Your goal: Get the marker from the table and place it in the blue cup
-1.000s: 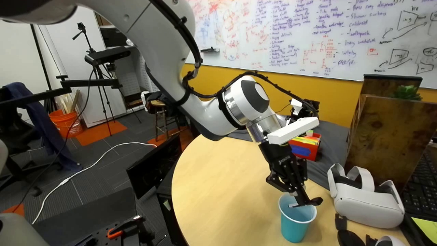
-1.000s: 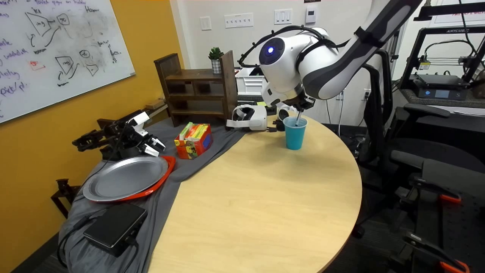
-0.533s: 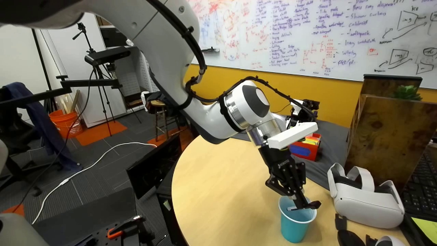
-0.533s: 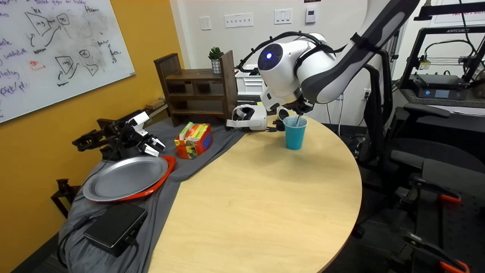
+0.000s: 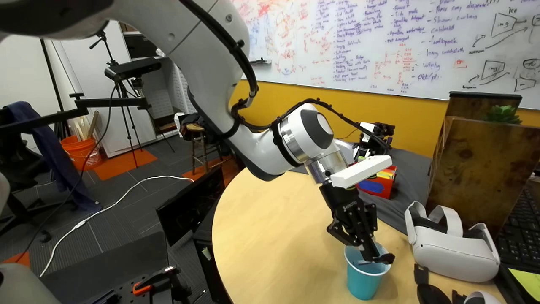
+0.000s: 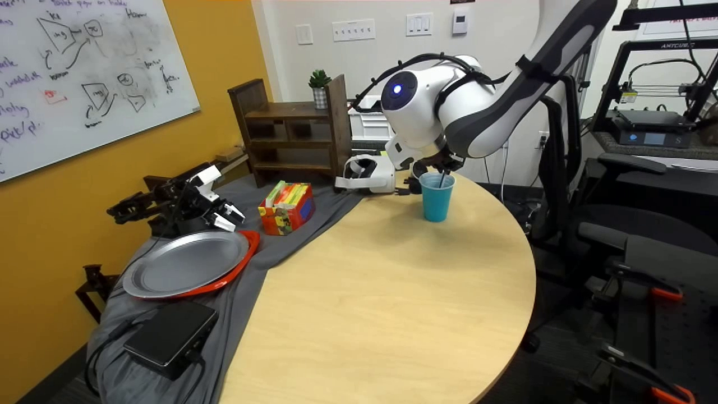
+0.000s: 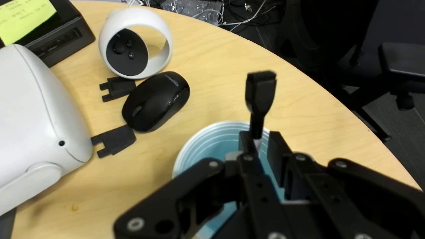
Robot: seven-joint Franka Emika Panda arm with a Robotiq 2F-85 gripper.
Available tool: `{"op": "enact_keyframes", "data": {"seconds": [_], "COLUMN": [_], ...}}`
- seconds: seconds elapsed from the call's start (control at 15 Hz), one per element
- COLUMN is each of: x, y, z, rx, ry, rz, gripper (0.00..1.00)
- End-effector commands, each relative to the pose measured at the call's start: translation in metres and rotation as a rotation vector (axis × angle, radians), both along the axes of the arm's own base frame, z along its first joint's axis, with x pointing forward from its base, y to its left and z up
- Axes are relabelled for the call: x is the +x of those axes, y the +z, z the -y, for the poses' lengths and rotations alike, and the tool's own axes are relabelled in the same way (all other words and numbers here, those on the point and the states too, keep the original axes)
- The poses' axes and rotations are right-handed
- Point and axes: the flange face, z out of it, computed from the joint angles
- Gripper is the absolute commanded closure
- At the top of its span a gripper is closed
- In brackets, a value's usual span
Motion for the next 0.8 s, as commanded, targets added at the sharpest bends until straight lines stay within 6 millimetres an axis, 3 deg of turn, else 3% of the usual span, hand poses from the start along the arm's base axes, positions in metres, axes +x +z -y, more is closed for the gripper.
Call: {"op": "enact_keyframes", "data": {"seconds": [0.0,0.4,0.73], "x": [0.005,0.005,0.008], "y": [-0.001,0.002,0.013], "z": [-0.002,-0.002,-0.003], "rx": [-0.024,-0.028,-0.041], "ry": [-0.008,-0.006,0.002], "rz": [0.021,0.026,0.048], "gripper": [0.49,0.05,0.00]}}
